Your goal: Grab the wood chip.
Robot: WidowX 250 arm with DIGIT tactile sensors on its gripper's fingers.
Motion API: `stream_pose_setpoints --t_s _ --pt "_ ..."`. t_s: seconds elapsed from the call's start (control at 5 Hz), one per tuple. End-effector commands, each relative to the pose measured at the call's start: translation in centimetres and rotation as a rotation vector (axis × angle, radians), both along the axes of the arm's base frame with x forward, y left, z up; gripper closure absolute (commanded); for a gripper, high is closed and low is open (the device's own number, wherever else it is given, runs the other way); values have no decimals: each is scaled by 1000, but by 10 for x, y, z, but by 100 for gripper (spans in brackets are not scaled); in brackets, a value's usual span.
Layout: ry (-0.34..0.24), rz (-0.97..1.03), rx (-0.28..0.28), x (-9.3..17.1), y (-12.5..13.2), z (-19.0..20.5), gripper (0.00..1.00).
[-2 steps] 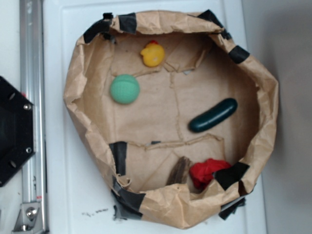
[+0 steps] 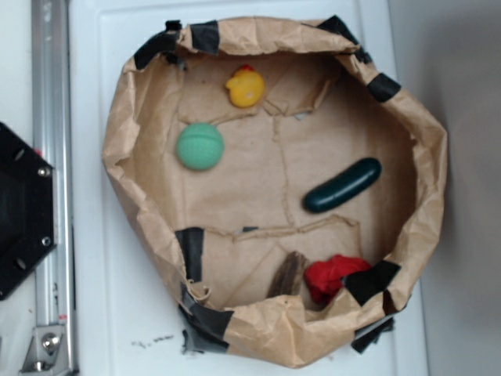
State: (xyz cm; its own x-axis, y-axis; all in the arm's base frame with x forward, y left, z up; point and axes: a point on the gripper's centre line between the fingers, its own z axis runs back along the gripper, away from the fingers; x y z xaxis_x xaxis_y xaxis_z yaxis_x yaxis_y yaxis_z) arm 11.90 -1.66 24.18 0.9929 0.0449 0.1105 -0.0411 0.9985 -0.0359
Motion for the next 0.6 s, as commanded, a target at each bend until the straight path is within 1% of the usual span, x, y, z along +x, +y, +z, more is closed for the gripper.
stream_pose_setpoints --t_s 0.0,0.2,0.4 --pt "111 240 -58 64 -16 -45 0" --pt "110 379 -70 88 -9 -71 0" --pt "116 433 -102 108 -7 -95 0"
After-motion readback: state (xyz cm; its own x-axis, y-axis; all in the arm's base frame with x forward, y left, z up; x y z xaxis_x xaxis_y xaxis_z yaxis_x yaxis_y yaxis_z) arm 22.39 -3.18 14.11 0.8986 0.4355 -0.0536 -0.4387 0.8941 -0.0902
